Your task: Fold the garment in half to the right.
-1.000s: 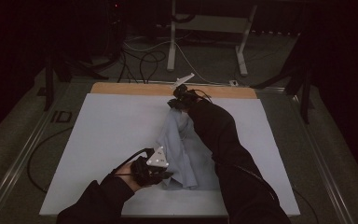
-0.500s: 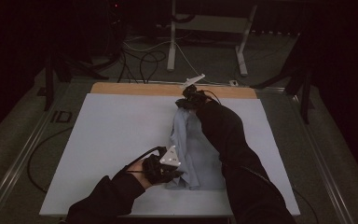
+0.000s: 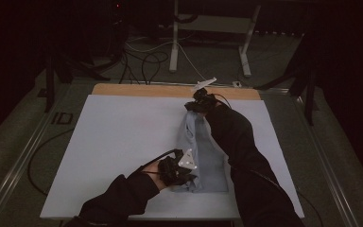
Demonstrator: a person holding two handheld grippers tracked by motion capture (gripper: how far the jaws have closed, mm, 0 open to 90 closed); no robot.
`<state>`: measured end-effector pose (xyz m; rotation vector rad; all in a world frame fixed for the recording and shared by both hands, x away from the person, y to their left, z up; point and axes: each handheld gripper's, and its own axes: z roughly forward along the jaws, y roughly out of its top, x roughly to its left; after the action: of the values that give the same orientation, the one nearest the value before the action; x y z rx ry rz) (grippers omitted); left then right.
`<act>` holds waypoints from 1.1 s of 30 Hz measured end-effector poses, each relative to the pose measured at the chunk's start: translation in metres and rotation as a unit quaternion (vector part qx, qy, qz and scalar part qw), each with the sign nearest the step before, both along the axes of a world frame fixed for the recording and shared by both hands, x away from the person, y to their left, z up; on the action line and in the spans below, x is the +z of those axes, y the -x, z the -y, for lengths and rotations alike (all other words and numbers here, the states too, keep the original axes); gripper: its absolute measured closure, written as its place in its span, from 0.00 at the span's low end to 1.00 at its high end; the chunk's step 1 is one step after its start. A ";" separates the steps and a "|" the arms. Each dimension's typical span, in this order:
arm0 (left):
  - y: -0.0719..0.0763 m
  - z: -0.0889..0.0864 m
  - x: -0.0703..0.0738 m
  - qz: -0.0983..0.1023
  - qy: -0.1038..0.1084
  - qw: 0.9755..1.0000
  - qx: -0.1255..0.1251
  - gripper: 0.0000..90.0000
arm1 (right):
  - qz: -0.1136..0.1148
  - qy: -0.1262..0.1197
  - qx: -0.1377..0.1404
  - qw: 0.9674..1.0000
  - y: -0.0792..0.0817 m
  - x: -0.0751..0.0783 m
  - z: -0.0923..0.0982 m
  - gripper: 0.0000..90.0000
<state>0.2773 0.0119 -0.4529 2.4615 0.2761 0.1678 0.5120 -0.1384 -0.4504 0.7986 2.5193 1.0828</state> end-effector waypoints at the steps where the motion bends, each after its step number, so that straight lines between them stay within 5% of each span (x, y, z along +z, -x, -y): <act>1: 0.000 0.002 -0.001 -0.001 0.001 1.000 0.000 0.97 | 0.001 -0.001 0.000 1.000 0.000 -0.001 0.001 0.94; 33: -0.017 0.056 -0.032 0.001 -0.040 0.999 -0.020 0.97 | -0.018 -0.009 -0.012 1.000 -0.012 -0.026 0.017 0.93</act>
<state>0.2939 -0.0440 -0.4845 2.5432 0.2231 0.1669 0.5238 -0.1551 -0.4768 0.8579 2.5274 1.0940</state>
